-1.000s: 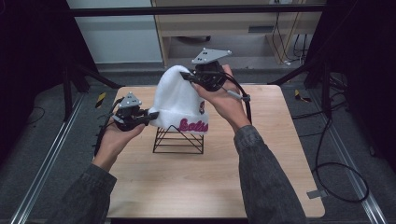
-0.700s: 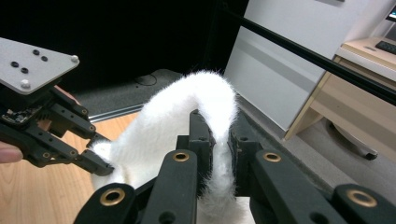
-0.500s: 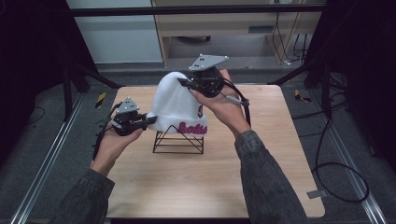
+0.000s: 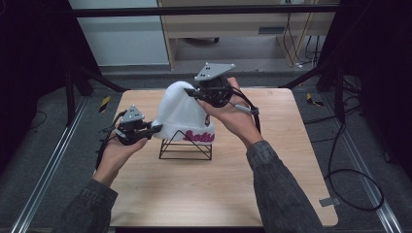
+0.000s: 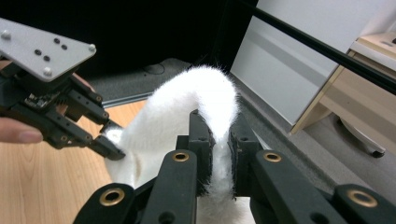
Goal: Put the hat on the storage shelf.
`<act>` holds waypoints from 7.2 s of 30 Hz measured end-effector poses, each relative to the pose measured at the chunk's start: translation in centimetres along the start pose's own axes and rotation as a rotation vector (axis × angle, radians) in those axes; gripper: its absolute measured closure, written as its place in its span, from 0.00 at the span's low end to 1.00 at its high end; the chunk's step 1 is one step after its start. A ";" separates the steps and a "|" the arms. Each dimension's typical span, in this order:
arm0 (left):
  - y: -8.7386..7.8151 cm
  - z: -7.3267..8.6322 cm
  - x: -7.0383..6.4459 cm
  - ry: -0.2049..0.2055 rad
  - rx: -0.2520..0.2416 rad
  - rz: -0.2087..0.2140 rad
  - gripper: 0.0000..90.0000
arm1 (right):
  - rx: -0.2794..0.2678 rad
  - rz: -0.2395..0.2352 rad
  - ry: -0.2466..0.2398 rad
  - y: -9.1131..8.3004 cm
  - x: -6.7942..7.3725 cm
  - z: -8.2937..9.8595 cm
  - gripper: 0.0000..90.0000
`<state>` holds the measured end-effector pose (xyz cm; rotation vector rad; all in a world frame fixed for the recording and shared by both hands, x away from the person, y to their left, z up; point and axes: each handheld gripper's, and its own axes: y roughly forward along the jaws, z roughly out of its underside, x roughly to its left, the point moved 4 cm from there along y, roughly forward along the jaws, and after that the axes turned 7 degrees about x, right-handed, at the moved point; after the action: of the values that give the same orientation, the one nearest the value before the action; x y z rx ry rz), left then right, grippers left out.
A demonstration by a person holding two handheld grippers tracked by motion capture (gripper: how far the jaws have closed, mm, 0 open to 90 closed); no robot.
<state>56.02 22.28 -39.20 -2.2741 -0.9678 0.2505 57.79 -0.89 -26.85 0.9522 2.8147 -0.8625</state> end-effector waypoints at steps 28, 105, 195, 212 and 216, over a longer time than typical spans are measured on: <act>1.3 2.6 0.0 -0.001 0.048 0.016 0.83 | 0.107 -0.019 0.000 1.4 1.7 2.2 0.92; 0.4 9.6 2.2 -0.133 0.171 -0.066 0.11 | 0.163 -0.022 0.120 1.4 3.2 4.0 0.26; 3.5 16.0 2.7 -0.194 0.226 -0.120 0.00 | 0.348 0.157 0.504 -3.0 1.8 31.5 0.16; 3.5 16.0 2.7 -0.196 0.226 -0.122 0.00 | 0.344 0.240 0.531 -1.6 1.7 32.4 0.13; 3.5 16.1 2.7 -0.195 0.226 -0.123 0.00 | 0.379 0.267 0.490 -1.3 2.1 32.2 0.12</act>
<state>53.49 30.24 -53.61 -2.0044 -1.1144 0.5097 51.26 -17.41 -53.85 1.7624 2.8304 -1.3010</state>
